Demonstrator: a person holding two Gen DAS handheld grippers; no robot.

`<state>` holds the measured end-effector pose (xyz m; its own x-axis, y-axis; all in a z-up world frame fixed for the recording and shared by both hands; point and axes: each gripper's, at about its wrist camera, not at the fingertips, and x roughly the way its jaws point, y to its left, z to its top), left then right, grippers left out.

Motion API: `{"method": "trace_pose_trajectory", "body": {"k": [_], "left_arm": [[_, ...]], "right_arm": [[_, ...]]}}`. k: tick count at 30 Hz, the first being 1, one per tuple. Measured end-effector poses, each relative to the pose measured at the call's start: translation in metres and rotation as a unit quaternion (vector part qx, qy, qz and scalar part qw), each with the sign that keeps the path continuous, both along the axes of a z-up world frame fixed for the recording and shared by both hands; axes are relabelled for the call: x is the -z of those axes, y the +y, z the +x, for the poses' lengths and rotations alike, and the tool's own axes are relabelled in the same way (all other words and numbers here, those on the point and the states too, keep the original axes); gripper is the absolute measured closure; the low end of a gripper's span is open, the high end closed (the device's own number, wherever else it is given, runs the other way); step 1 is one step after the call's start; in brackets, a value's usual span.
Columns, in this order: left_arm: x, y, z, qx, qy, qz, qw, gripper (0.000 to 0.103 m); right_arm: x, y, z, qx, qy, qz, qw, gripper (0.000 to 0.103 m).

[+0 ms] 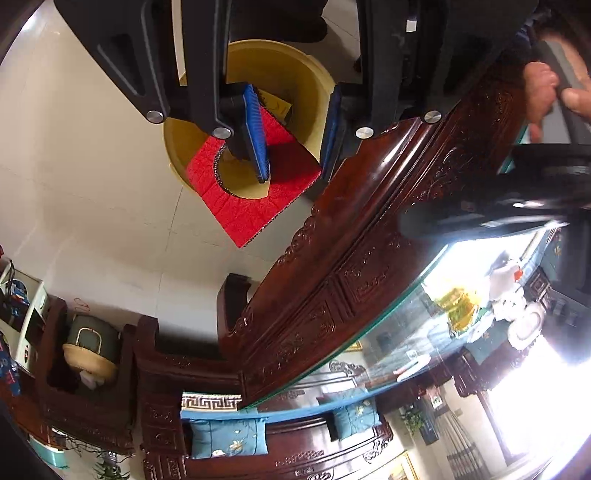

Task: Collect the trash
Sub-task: 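Open the left tool to drop the coaster while the right tool releases the red card, then move both tools back over the remaining table trash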

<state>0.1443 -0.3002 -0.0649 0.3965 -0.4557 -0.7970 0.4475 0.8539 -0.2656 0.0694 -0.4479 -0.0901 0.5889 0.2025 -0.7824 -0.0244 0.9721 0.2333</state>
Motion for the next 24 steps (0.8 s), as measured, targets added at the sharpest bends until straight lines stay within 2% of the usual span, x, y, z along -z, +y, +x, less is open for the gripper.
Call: {"method": "trace_pose_trajectory", "body": {"k": [4,5,8,10,12,13,17,20,22,24], "left_arm": [[-0.008,0.014,0.002,-0.010,-0.011,-0.003,0.9999,0.016],[-0.008,0.017,0.002,-0.012,-0.012,-0.003,0.9998,0.015],[-0.010,0.025,0.005,-0.017,-0.010,-0.007,0.9998,0.015],[-0.011,0.030,0.006,-0.018,-0.007,-0.011,0.9998,0.013],[-0.013,0.032,0.007,-0.019,-0.005,-0.015,0.9997,0.008],[-0.015,0.035,0.007,-0.024,-0.006,-0.014,0.9996,0.004],[-0.021,0.045,0.007,-0.040,-0.006,-0.013,0.9991,0.004],[-0.030,0.056,0.005,-0.062,-0.022,0.011,0.9978,0.004],[-0.037,0.066,0.004,-0.073,-0.033,0.021,0.9965,0.004],[-0.044,0.078,0.001,-0.077,-0.048,0.016,0.9958,0.004]], "right_arm": [[0.003,0.004,0.006,0.003,0.003,0.003,1.000,0.063],[0.002,0.004,0.007,0.005,0.002,0.004,1.000,0.058],[0.002,0.009,0.009,0.006,0.003,0.000,1.000,0.053],[-0.002,0.009,0.007,0.019,-0.002,-0.002,1.000,0.035],[-0.007,0.008,0.004,0.042,-0.016,-0.008,0.999,0.009],[-0.010,0.007,0.003,0.054,-0.020,-0.010,0.998,0.008],[-0.014,0.006,0.005,0.081,0.000,-0.010,0.997,0.008],[-0.023,0.015,0.008,0.096,0.008,-0.022,0.995,0.008],[-0.034,0.027,0.003,0.060,-0.030,-0.007,0.998,0.008],[-0.046,0.040,-0.004,0.047,-0.077,-0.005,0.996,0.008]]}}
